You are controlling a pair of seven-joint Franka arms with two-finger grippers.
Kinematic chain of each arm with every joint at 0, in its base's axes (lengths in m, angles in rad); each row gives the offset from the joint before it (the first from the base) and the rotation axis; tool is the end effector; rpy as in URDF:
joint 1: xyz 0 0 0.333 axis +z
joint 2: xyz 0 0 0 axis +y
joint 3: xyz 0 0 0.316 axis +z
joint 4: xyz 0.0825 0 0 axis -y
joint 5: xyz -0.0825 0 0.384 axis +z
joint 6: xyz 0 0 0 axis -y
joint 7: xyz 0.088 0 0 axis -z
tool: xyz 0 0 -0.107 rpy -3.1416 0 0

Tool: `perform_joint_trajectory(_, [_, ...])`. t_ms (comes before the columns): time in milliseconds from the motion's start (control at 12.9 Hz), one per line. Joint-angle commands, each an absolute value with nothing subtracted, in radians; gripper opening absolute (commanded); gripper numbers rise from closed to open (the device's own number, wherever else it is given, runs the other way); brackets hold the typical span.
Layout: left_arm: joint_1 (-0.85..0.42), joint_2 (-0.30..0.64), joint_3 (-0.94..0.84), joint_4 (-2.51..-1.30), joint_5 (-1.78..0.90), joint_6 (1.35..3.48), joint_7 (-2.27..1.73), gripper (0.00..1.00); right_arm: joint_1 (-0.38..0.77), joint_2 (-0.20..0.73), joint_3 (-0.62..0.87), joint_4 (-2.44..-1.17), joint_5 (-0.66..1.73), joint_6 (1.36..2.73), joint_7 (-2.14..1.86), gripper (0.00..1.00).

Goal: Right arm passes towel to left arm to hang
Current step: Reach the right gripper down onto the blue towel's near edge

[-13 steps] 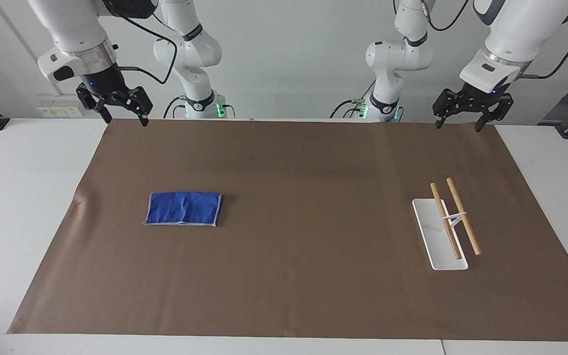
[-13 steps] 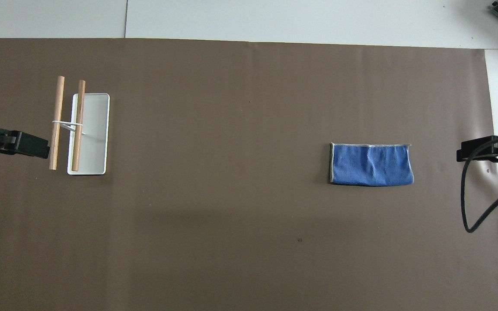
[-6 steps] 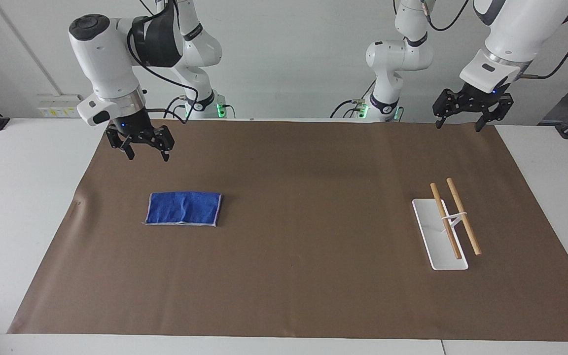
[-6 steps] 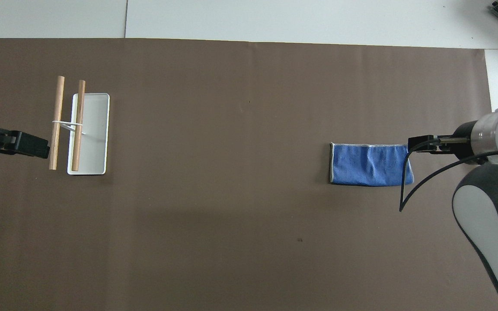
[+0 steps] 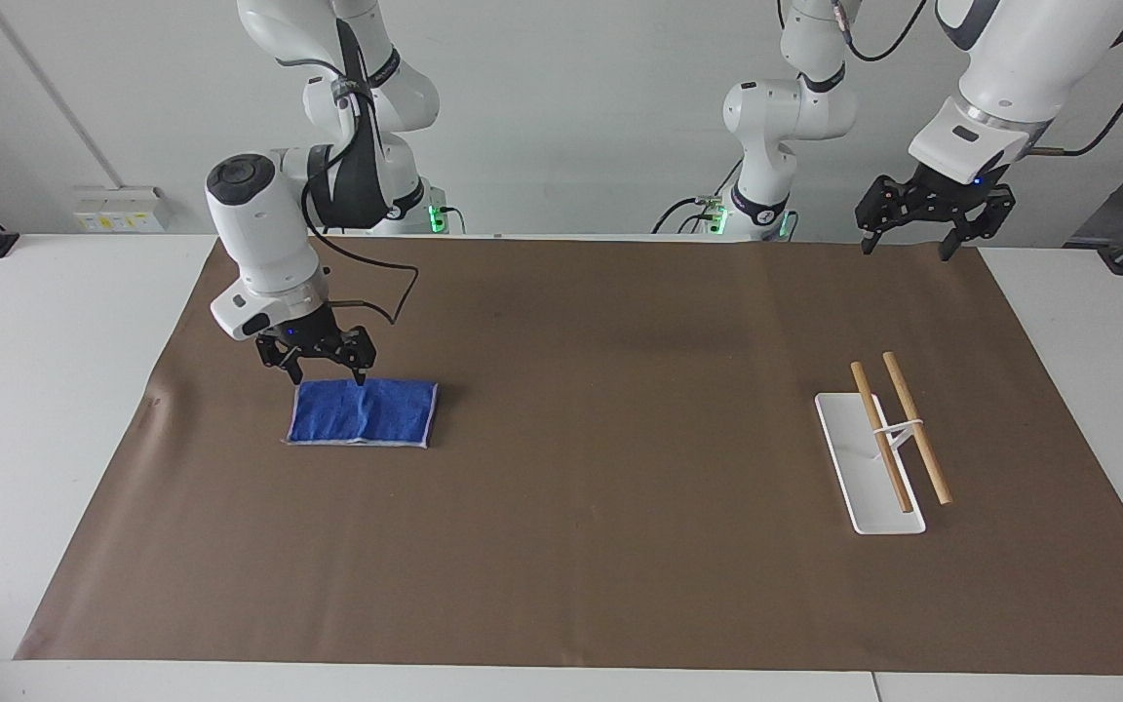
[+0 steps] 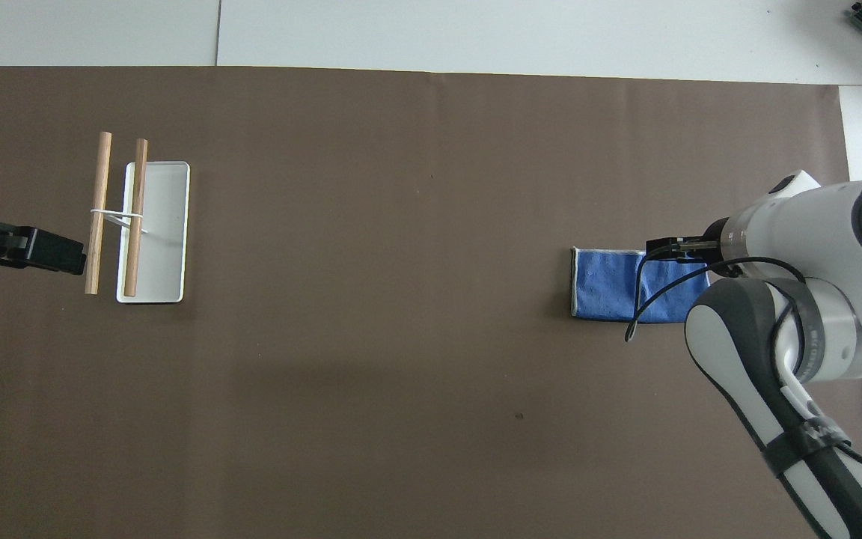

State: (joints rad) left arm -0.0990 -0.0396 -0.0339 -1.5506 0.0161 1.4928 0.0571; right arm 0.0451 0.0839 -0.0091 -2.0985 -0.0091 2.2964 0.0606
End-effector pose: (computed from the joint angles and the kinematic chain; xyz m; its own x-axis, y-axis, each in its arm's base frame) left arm 0.5298 -0.0694 0.6487 0.9821 -0.1875 -0.0192 -0.1879 -0.9821 -0.0163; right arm 0.5697 0.0204 0.3917 0.9933 -0.0187 0.1140 -0.0189 -0.9998 0.0013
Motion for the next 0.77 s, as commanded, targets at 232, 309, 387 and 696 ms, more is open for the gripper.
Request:
perform_joint_trajectory(232, [-0.100, -0.064, -0.032, -1.577, 0.029, 1.486, 0.048, 1.00, 0.037, 0.172, -0.005, -2.155, -0.002, 2.476, 0.002, 1.00])
perform_joint_trajectory(309, [-0.100, -0.064, -0.032, -1.577, 0.029, 1.486, 0.048, 1.00, 0.031, 0.189, -0.005, -2.163, 0.000, 2.491, -0.027, 1.00])
perform_joint_trajectory(387, [-0.100, -0.064, -0.032, -1.577, 0.029, 1.485, 0.048, 1.00, 0.026, 0.193, -0.005, -2.178, 0.000, 2.522, -0.046, 1.00])
perform_joint_trajectory(696, [-0.100, -0.064, -0.032, -1.577, 0.029, 1.486, 0.048, 1.00, 0.026, 0.221, -0.003, -2.235, 0.026, 2.600, -0.073, 1.00])
